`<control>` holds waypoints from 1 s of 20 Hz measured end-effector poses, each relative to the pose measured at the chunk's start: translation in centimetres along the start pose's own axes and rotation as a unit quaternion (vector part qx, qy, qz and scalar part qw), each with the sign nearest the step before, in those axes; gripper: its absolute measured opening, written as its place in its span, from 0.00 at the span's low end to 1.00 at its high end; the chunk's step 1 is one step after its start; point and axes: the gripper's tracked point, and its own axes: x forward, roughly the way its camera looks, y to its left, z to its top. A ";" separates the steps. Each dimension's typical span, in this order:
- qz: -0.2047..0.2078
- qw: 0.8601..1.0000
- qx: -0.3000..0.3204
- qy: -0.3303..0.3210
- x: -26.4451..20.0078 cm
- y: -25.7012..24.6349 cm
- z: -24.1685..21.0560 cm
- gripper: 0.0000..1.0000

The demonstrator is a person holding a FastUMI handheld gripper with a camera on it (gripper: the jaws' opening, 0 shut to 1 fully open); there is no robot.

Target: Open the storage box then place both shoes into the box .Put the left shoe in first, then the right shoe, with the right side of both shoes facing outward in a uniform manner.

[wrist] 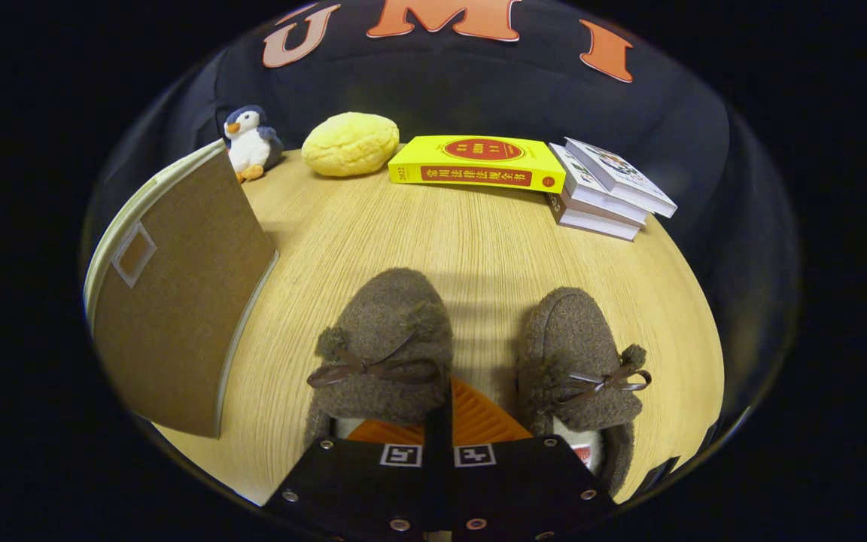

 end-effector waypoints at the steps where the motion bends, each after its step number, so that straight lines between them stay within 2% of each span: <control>1: 0.009 1.000 0.008 0.003 -0.3 0.2 0.1 0.01; 7: 0.019 0.999 0.018 -0.036 -5.1 0.6 5.3 0.01; 11: 0.003 0.997 0.039 -0.069 -9.4 2.7 10.0 0.00; 17: 0.006 0.990 0.085 -0.110 -14.3 11.2 15.5 0.01; 20: 0.033 0.990 0.082 -0.109 -15.1 17.0 16.6 0.01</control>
